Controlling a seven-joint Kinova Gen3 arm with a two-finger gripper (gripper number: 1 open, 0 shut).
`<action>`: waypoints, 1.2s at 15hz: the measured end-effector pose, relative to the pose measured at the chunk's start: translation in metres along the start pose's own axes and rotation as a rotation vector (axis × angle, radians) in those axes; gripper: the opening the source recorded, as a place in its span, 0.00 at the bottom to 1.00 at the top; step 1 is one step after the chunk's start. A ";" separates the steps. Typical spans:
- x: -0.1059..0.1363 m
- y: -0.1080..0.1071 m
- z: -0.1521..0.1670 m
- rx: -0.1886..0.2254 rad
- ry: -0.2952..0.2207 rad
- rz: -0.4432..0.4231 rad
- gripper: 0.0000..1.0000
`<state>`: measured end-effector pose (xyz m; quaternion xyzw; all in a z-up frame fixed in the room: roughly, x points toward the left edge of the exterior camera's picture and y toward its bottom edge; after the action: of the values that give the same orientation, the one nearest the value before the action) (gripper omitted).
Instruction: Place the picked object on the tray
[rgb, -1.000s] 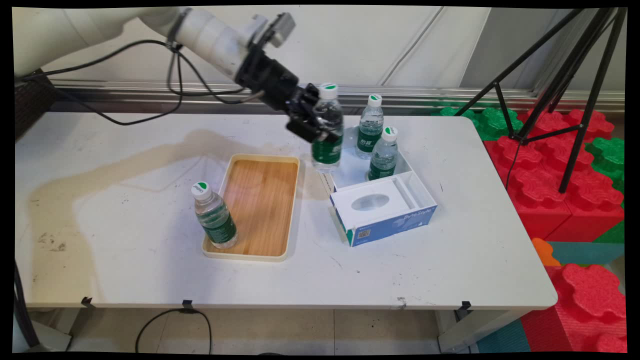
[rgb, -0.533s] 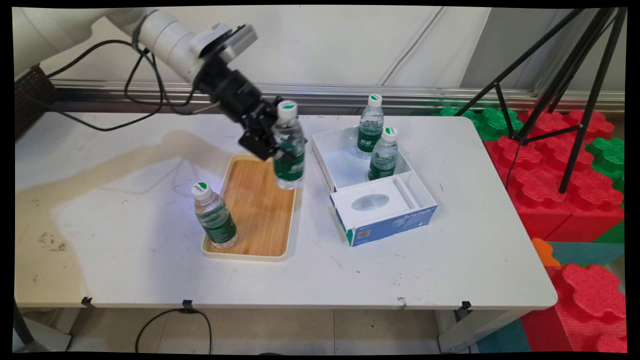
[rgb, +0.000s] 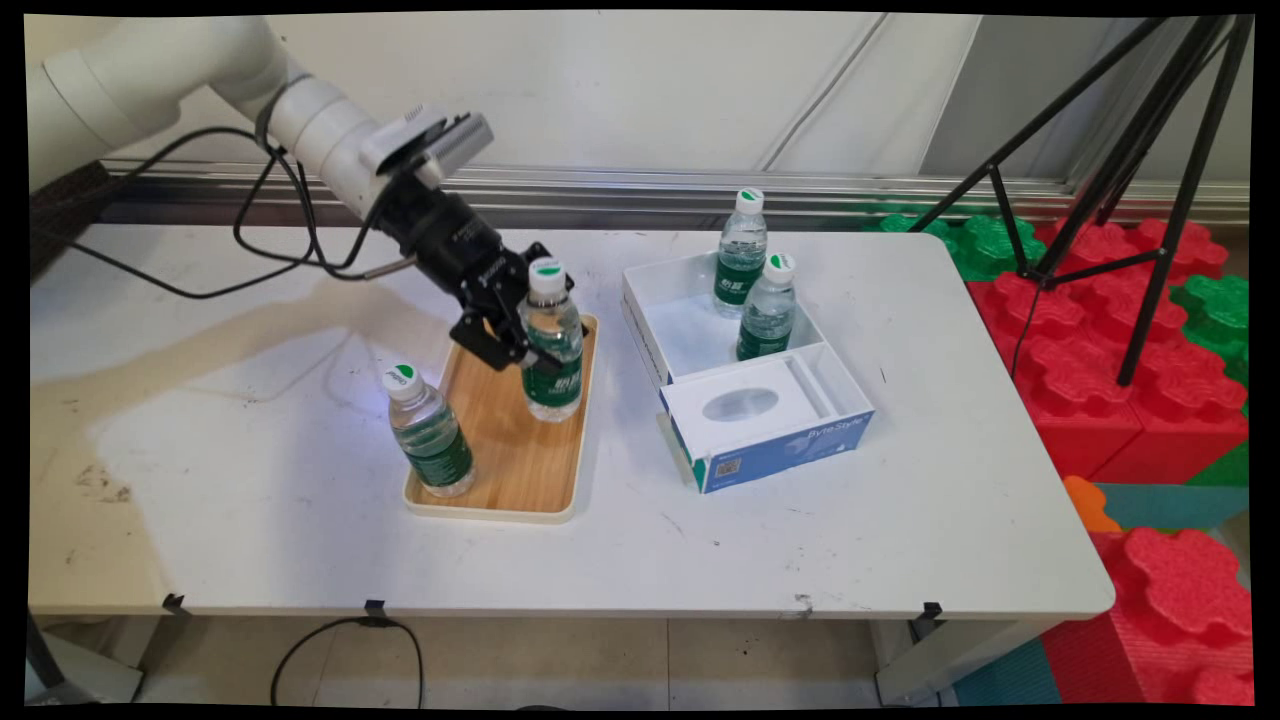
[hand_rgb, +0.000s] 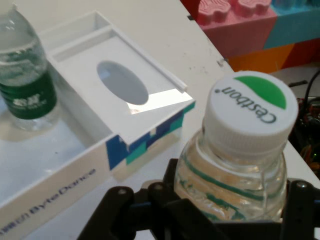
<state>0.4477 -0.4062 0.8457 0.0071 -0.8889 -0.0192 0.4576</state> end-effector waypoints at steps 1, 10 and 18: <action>-0.005 0.001 0.004 -0.005 0.000 0.000 0.00; -0.042 -0.005 0.025 0.006 -0.017 0.006 0.00; -0.057 -0.006 0.027 0.019 -0.022 0.009 1.00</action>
<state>0.4589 -0.4101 0.7831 0.0072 -0.8942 -0.0086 0.4476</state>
